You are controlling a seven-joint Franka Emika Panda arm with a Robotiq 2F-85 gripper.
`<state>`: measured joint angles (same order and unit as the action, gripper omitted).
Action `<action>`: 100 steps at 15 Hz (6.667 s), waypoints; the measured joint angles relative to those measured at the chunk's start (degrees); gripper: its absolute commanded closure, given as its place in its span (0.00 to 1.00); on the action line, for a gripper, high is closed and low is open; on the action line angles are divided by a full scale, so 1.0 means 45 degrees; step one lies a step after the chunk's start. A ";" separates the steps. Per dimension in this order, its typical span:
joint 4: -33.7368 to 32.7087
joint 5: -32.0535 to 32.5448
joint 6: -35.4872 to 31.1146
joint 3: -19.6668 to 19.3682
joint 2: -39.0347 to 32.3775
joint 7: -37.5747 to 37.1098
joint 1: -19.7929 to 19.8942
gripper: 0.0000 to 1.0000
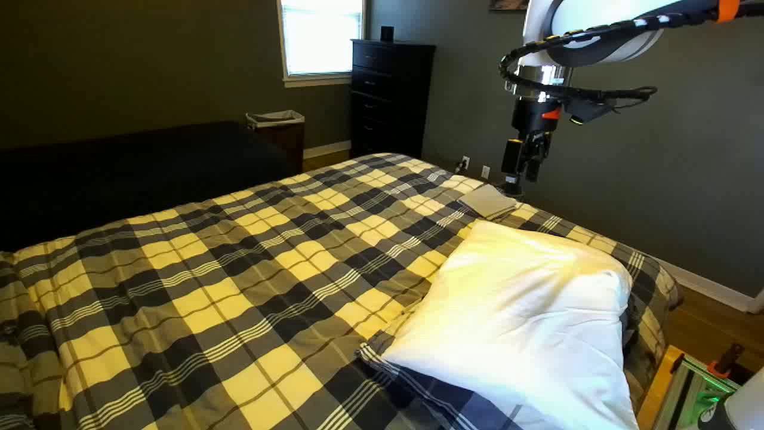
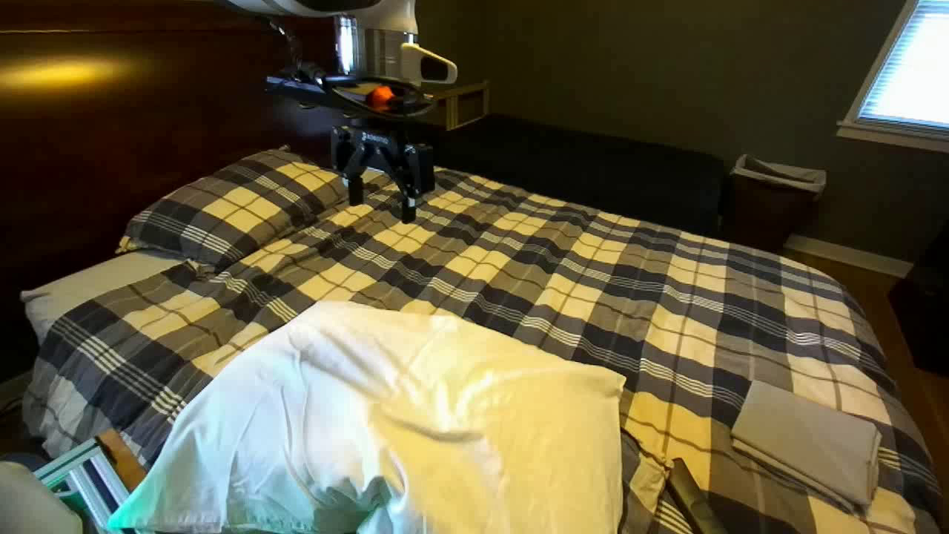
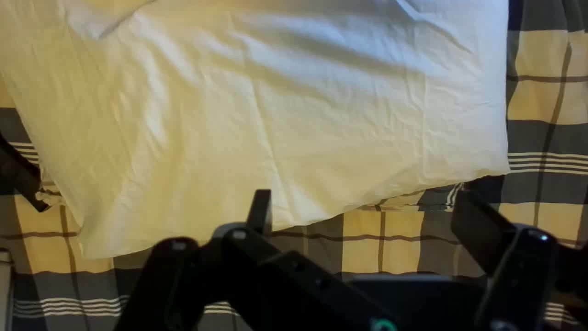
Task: Put the white pillow and book on the bed
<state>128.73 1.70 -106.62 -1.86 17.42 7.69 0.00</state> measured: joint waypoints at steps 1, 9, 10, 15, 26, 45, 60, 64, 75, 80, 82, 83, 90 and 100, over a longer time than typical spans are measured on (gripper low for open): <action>0.0000 0.0000 0.0000 0.0000 0.0000 0.0000 0.0000 0.00; 0.0005 0.0000 0.0000 0.0000 -0.0016 -0.0094 0.0014 0.00; 0.0022 0.0006 -0.0011 -0.0002 -0.0068 -0.0302 0.0072 0.00; 0.0584 -0.0025 -0.1320 -0.0124 -0.0601 -0.2177 0.0665 0.00; 0.2462 0.0928 -0.6535 -0.0045 -0.3203 -0.7131 0.1194 0.00; -0.1314 0.2186 -0.3959 -0.0873 -0.8567 -0.9388 -0.0086 0.69; -0.1529 0.1230 -0.2861 -0.1314 -0.7326 -0.9209 0.0197 0.99; -0.1286 0.1227 -0.2790 -0.1428 -0.5704 -0.9213 0.0384 0.99; -0.1704 0.0436 -0.2789 -0.1206 -0.2652 -0.9215 0.0711 0.99; -0.2549 -0.0146 -0.2789 -0.0961 -0.2169 -0.9267 0.0718 0.99; -0.2911 -0.0424 -0.2790 -0.0903 -0.2170 -0.9387 0.0720 0.99; -0.3062 -0.0585 -0.2817 -0.0883 -0.2173 -0.9440 0.0720 0.99; -0.3853 -0.1890 -0.3571 -0.0803 -0.2542 -0.9587 0.0719 0.99; -0.5706 -0.3054 -0.3788 -0.0757 -0.3599 -0.9756 0.0719 0.99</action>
<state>103.05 -12.05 -123.66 -5.27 1.23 -36.21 3.24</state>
